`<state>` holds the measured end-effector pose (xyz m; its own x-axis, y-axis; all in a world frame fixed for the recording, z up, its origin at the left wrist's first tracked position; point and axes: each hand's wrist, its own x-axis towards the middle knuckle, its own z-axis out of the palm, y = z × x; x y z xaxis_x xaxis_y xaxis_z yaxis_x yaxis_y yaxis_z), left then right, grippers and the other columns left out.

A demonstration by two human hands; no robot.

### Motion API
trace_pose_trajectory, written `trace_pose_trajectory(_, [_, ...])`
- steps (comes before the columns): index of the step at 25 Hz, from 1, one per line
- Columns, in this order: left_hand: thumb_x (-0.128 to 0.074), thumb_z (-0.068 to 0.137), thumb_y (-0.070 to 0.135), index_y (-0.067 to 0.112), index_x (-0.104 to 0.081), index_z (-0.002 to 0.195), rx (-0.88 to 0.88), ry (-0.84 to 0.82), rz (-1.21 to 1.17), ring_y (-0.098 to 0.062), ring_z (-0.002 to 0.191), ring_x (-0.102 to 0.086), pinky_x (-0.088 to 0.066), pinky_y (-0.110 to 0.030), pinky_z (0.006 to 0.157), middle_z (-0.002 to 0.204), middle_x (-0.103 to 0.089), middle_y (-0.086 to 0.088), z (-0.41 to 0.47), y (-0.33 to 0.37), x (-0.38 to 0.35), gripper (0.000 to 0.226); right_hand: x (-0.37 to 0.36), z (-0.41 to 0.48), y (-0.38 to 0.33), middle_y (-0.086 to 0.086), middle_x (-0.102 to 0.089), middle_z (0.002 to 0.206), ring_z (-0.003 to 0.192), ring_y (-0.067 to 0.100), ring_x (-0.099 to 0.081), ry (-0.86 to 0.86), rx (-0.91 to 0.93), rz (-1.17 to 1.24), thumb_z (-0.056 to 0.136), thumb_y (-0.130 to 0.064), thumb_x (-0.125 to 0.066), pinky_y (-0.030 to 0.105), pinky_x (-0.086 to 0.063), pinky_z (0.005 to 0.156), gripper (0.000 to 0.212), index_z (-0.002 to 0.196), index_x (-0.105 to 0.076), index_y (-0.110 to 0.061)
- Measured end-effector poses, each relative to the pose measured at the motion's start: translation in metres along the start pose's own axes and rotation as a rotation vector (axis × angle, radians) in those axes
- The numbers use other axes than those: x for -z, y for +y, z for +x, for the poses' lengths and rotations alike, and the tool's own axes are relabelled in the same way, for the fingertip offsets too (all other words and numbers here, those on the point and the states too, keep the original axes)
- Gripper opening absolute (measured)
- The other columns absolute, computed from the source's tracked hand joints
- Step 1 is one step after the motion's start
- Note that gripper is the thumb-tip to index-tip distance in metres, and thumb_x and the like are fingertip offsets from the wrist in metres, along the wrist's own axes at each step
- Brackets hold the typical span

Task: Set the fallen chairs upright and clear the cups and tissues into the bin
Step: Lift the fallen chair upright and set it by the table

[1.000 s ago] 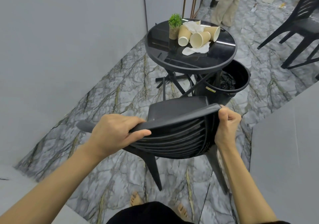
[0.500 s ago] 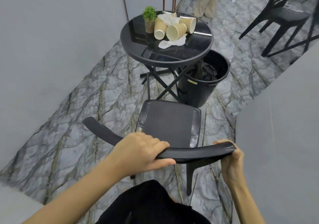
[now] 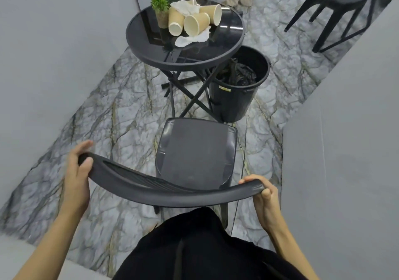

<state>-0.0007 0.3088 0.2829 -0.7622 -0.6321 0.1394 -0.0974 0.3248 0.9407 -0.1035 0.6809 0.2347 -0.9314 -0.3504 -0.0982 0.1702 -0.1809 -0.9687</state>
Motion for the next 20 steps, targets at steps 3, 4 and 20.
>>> trace_pose_trajectory(3, [-0.030, 0.093, 0.037, 0.032, -0.054, 0.103, 0.279, 0.052, -0.456, -0.018, 0.116, -0.052, -0.040, -0.028, 0.101, 0.108, -0.063, 0.007, 0.010, -0.021, -0.010, 0.027, 0.001, 0.004, -0.001, -0.006, -0.072, 0.077, 0.075, 0.010, -0.064, -0.012, 0.007, -0.017, 0.050, -0.082, -0.062, 0.019, -0.051, 0.071, 0.068, 0.082, -0.072, -0.023])
trace_pose_trajectory(4, [-0.029, 0.093, 0.043, 0.026, -0.060, 0.098, 0.326, 0.021, -0.471, -0.018, 0.115, -0.054, -0.037, -0.034, 0.103, 0.102, -0.069, 0.007, 0.014, -0.024, -0.011, 0.036, 0.001, 0.006, -0.002, -0.006, -0.072, 0.076, 0.074, 0.011, -0.063, -0.008, 0.010, -0.024, 0.049, -0.083, -0.062, 0.020, -0.051, 0.069, 0.069, 0.081, -0.072, -0.024])
trace_pose_trajectory(20, [-0.058, 0.055, 0.044, 0.020, -0.056, 0.061, 0.306, 0.138, -0.741, -0.003, 0.049, -0.050, -0.042, -0.015, 0.045, 0.051, -0.054, 0.014, 0.108, 0.032, -0.090, 0.025, 0.010, 0.164, -0.087, -0.010, -0.051, 0.037, 0.040, 0.006, -0.043, 0.286, 0.180, 0.129, 0.072, -0.020, -0.032, 0.015, -0.034, 0.040, 0.042, 0.037, -0.055, -0.021])
